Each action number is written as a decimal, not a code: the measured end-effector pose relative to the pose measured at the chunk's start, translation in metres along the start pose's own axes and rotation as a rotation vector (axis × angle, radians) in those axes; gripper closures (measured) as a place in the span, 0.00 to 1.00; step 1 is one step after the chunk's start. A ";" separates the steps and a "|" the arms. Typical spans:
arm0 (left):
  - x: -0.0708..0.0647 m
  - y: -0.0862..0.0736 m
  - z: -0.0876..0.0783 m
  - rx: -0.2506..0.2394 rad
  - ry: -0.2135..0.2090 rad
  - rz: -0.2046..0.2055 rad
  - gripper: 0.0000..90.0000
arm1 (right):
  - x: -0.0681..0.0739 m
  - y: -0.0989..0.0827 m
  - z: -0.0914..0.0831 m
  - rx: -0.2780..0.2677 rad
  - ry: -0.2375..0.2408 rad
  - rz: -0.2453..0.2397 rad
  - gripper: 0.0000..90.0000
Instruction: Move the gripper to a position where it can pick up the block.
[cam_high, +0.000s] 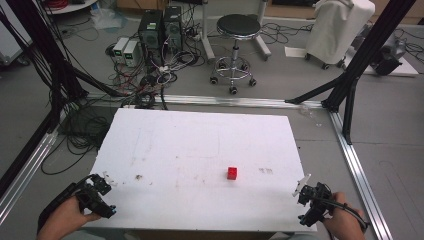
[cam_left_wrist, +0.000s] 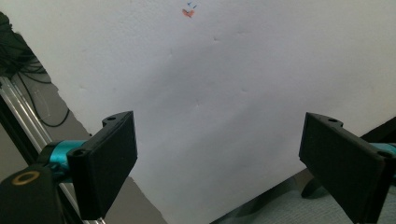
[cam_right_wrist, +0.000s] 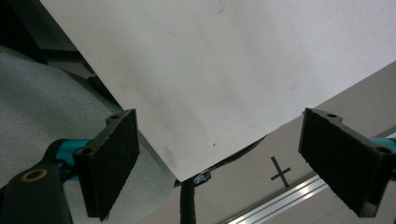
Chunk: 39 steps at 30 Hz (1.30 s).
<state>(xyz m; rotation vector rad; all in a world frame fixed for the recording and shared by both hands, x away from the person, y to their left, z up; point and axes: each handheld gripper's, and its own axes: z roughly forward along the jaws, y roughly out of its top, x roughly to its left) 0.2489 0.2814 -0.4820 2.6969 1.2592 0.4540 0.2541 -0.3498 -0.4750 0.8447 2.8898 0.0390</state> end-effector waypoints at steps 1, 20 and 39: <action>-0.001 0.000 0.000 0.000 0.012 0.006 0.13 | -0.001 0.000 0.001 0.002 0.001 0.006 0.13; 0.000 0.004 -0.001 -0.012 0.021 0.019 0.12 | 0.000 0.000 0.001 0.011 0.004 -0.002 0.13; 0.002 0.001 -0.002 -0.017 -0.002 0.019 0.12 | -0.026 0.051 -0.011 -0.003 -0.047 -0.048 0.13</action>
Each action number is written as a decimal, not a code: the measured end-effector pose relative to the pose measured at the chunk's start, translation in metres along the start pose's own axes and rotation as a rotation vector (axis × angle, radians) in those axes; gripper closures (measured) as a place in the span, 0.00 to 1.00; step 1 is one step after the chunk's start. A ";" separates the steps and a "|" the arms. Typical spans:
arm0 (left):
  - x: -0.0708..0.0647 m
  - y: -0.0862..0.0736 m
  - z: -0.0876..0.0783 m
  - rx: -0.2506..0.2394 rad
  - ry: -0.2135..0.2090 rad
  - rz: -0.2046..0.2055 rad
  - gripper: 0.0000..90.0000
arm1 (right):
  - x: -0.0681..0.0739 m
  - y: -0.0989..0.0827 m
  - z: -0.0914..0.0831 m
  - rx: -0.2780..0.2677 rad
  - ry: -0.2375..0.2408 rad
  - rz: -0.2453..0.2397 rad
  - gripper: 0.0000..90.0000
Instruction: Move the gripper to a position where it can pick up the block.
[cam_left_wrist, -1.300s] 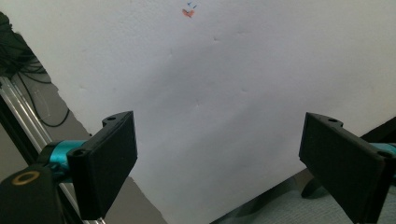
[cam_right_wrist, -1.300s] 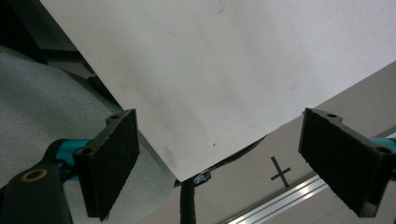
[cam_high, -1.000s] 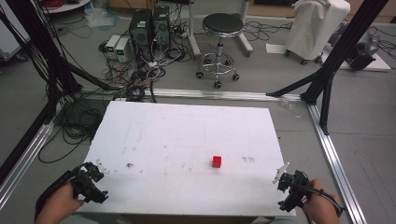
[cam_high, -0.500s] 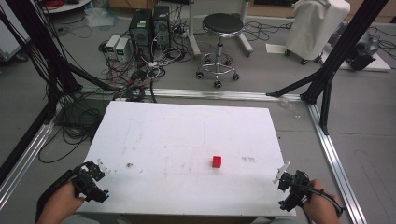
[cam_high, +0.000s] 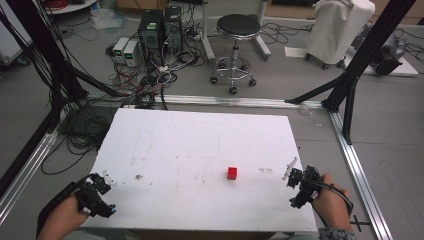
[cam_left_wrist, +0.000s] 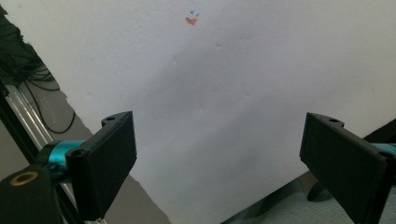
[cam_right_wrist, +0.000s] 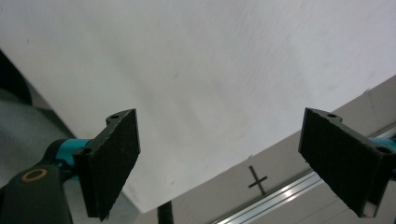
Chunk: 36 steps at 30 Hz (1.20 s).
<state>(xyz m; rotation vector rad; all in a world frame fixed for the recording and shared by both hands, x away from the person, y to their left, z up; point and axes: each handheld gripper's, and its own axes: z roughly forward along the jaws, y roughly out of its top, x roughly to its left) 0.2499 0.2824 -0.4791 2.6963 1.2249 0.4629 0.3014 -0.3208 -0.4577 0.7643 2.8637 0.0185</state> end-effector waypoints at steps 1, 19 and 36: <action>0.000 0.000 0.000 0.001 0.000 0.001 0.12 | -0.002 0.006 -0.003 -0.006 0.001 -0.005 0.13; -0.003 0.002 0.000 0.001 -0.001 0.012 0.12 | -0.014 0.106 -0.011 -0.008 0.027 -0.179 0.13; -0.003 0.002 0.000 -0.003 -0.003 0.011 0.13 | -0.006 0.153 0.003 -0.033 0.061 -0.275 0.13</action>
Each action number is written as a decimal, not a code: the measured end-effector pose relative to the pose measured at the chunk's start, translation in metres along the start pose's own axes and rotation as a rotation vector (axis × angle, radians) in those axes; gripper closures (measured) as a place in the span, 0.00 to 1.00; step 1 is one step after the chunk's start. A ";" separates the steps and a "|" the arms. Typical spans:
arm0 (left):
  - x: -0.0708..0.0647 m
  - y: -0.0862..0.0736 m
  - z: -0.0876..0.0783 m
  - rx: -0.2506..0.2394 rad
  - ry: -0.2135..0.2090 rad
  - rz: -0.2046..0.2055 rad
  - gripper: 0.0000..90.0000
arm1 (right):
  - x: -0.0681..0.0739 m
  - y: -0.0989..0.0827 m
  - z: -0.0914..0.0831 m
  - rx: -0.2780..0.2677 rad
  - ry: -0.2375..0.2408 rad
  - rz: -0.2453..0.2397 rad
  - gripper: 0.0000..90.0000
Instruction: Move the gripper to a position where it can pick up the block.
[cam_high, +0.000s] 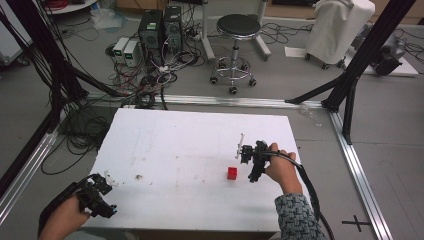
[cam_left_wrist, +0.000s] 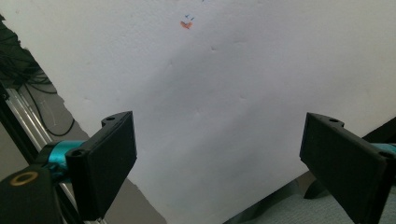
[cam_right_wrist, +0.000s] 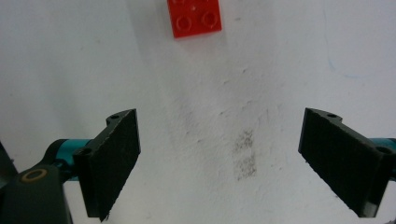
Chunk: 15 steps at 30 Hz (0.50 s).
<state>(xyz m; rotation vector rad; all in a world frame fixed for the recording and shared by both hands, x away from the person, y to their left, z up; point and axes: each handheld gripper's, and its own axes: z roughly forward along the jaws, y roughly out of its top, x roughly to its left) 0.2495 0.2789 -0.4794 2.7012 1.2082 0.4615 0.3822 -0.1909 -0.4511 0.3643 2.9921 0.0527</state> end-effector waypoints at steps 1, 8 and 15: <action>0.000 0.000 0.000 -0.001 -0.001 -0.004 0.12 | 0.000 0.002 0.001 -0.002 -0.011 -0.003 0.13; 0.000 0.000 0.000 -0.001 0.002 0.002 0.12 | 0.002 0.018 0.011 -0.027 -0.013 -0.048 0.13; 0.000 0.001 -0.001 -0.002 0.001 0.003 0.13 | 0.003 0.034 0.029 -0.014 0.006 -0.082 0.13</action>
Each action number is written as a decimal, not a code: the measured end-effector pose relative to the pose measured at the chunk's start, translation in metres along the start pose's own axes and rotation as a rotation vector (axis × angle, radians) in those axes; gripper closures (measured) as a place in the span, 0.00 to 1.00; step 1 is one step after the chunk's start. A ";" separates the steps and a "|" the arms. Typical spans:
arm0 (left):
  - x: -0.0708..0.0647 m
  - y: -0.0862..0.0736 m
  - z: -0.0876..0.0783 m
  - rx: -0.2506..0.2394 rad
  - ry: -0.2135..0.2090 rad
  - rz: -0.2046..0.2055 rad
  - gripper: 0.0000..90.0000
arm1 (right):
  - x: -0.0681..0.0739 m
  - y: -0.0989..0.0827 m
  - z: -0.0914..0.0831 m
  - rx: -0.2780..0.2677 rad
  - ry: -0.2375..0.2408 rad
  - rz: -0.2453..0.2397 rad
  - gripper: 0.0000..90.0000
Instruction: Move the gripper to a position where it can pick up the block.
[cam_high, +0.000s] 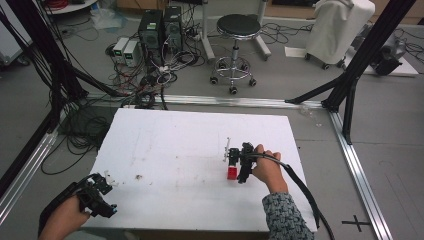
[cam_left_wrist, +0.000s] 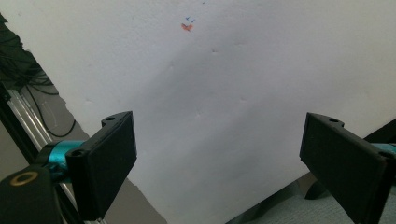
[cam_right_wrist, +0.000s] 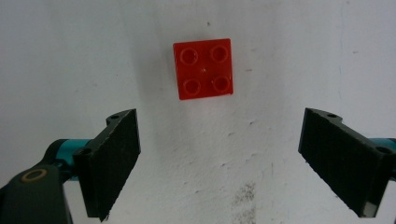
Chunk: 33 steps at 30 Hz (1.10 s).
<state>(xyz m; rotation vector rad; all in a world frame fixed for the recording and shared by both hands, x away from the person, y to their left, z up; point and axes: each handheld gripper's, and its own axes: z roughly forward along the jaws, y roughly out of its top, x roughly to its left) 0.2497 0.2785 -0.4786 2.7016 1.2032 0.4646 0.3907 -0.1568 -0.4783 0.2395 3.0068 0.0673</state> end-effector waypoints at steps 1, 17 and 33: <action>0.000 0.000 0.000 0.001 -0.001 0.001 0.12 | 0.000 0.002 0.002 0.005 0.004 -0.002 0.13; 0.000 -0.001 0.000 -0.007 -0.001 -0.001 0.13 | 0.000 0.020 0.030 0.017 0.052 -0.041 0.13; 0.000 0.000 0.000 -0.003 0.000 0.000 0.12 | 0.001 0.021 0.034 0.023 0.078 -0.054 0.13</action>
